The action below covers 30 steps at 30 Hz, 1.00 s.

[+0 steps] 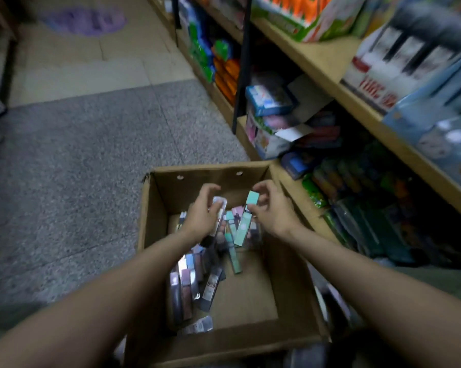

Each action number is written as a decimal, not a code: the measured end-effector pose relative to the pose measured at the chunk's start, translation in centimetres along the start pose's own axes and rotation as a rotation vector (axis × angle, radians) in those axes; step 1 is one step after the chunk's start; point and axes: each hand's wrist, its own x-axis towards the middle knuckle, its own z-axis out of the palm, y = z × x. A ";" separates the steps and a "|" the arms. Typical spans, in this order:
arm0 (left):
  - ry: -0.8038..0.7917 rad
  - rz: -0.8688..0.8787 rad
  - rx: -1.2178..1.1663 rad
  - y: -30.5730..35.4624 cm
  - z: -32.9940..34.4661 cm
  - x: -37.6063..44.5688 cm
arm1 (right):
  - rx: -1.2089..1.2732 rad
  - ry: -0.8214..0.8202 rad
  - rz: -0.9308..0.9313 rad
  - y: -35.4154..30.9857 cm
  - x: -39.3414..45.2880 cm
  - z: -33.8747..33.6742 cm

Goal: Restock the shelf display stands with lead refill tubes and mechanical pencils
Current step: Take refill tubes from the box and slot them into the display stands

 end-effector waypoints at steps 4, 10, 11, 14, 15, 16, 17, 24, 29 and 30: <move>-0.261 0.037 -0.162 9.8 -1.9 2.2 | -0.045 0.119 -0.150 -5.6 -0.8 -6.8; -0.513 0.001 -0.419 17.2 -3.0 1.8 | -0.052 0.244 -0.222 -9.8 -4.3 -14.3; -0.534 0.022 -0.444 17.8 -2.7 1.8 | -0.063 0.269 -0.225 -10.1 -4.7 -15.3; -0.549 0.096 -0.496 19.6 -1.2 1.5 | -0.125 0.341 -0.221 -10.7 -5.8 -18.1; -0.560 0.125 -0.505 20.1 -0.6 1.5 | -0.152 0.368 -0.224 -10.9 -6.1 -19.0; -0.581 0.158 -0.517 20.4 -0.1 1.4 | -0.178 0.394 -0.233 -11.0 -6.4 -19.9; -0.606 0.191 -0.525 20.8 0.4 1.3 | -0.195 0.412 -0.245 -11.2 -6.8 -20.9; -0.672 0.407 -0.621 24.5 2.2 0.7 | -0.311 0.624 -0.290 -13.9 -9.2 -30.3; -0.590 0.499 -0.647 26.4 3.5 0.6 | -0.553 0.766 -0.207 -14.2 -10.7 -35.1; -0.586 0.493 -0.647 26.6 3.7 0.7 | -0.591 0.772 -0.185 -13.8 -10.7 -35.4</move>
